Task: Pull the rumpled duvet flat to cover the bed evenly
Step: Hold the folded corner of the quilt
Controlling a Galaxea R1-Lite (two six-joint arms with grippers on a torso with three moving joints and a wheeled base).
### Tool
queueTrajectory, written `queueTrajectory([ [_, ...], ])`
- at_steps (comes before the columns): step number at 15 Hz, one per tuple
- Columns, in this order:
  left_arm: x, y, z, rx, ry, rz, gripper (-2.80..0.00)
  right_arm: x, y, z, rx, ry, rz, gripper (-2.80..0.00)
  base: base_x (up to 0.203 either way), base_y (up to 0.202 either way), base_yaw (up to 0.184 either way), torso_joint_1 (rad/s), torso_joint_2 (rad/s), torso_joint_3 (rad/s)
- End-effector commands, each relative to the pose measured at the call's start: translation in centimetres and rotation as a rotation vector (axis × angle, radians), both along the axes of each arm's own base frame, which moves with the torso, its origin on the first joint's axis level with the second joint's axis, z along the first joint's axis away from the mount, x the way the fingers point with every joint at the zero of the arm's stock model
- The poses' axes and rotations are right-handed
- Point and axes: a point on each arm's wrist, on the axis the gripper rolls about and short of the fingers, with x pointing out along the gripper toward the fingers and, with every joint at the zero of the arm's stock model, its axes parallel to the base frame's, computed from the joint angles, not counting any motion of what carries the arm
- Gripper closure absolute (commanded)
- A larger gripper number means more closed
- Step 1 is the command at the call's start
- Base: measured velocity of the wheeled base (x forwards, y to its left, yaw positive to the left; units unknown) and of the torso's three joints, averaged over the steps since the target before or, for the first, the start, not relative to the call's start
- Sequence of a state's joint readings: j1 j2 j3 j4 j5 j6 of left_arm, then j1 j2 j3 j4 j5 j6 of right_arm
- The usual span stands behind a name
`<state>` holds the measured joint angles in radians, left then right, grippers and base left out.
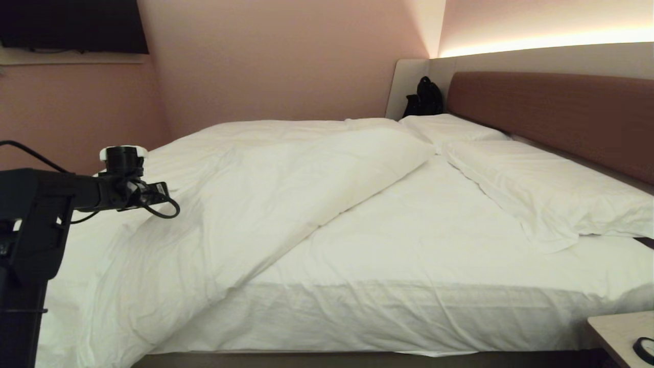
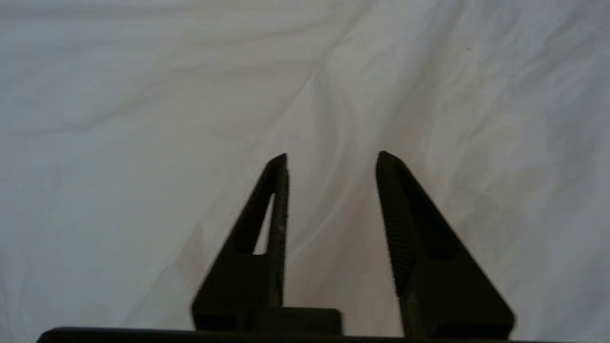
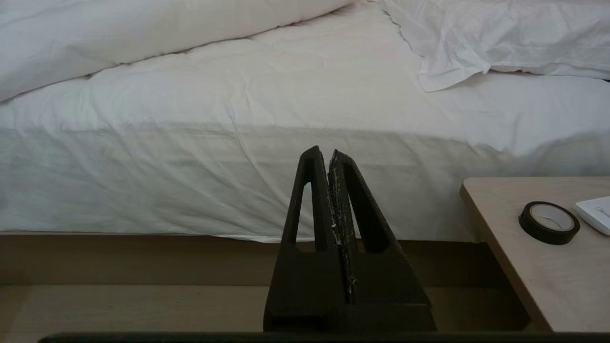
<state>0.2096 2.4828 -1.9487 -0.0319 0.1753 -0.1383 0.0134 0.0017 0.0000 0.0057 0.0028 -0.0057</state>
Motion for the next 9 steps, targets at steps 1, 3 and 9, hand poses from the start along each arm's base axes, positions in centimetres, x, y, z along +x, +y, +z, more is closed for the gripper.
queueTrajectory([
  [1,-0.21,-0.07,0.96,-0.008,-0.020,-0.019,-2.80,0.00,0.00,0.00,0.000,0.000,0.001,0.00,0.000,0.000,0.000,0.000,0.00,0.000],
  [3,-0.22,-0.10,0.70,-0.017,-0.008,-0.030,-2.80,0.00,0.00,0.00,0.000,0.000,0.001,0.00,0.000,0.000,0.000,0.000,0.00,0.000],
  [9,-0.53,-0.04,0.74,-0.091,0.008,-0.096,-2.80,0.00,0.00,0.00,-0.001,0.000,0.001,0.00,0.000,0.000,0.000,0.000,0.00,0.000],
])
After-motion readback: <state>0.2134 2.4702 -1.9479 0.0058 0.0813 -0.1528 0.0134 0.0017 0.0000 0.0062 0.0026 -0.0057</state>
